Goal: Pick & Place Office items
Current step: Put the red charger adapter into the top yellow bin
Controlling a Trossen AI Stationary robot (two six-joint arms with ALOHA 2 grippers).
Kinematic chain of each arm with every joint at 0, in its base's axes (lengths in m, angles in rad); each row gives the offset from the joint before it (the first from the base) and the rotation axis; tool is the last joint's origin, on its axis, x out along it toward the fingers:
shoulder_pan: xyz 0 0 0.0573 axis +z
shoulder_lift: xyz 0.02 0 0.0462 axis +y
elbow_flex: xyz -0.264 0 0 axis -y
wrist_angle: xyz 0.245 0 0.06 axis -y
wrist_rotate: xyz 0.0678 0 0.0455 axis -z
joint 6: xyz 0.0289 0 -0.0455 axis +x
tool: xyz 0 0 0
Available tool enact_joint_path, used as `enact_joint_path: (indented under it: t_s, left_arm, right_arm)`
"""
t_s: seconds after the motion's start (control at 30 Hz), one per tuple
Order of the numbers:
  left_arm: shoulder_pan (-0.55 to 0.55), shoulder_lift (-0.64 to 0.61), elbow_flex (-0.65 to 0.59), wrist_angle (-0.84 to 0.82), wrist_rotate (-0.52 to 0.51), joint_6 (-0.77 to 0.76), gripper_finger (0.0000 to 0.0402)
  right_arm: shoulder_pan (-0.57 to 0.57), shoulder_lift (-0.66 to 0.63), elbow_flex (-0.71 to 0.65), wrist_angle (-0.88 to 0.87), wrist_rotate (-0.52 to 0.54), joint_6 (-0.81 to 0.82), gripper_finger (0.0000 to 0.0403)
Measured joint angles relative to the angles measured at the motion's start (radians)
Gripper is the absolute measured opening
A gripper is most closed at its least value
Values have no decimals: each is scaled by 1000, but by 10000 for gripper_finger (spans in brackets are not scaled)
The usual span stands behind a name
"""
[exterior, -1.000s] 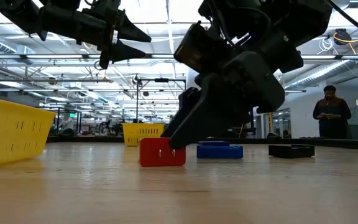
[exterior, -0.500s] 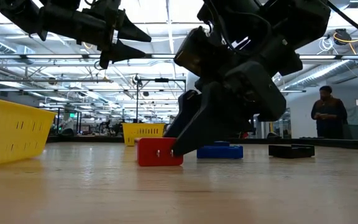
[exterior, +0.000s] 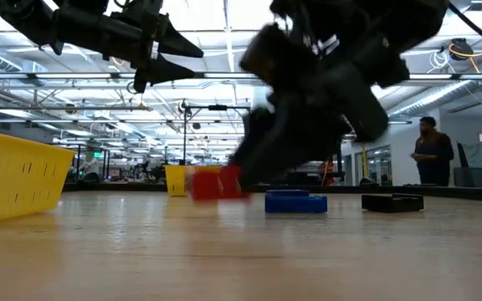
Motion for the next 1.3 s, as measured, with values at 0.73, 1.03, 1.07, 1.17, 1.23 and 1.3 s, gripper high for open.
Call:
enact_joint_path:
  t_s: [0.73,1.03,1.07,1.17,1.23,1.3]
  left_arm:
    - [-2,218,1,207,47,-181,255]
    - [-2,305,25,280,165,-268,260]
    - [-2,315,36,282,176,-269,266]
    - [-9,340,64,279,203,-284,290]
    - [-17,362,85,273,230,-289,308]
    - [-26,387,106,268,272,-286,322]
  right_arm:
    - [53,-362,-51,-249,820,-274,251]
    - [52,-362,-54,-249,979,-386,251]
    - [52,-362,-54,-245,987,-389,251]
    - [49,-362,-54,-244,989,-400,251]
    - [44,-361,-54,-241,987,-400,251]
    - [36,-361,-54,-231,984,-398,251]
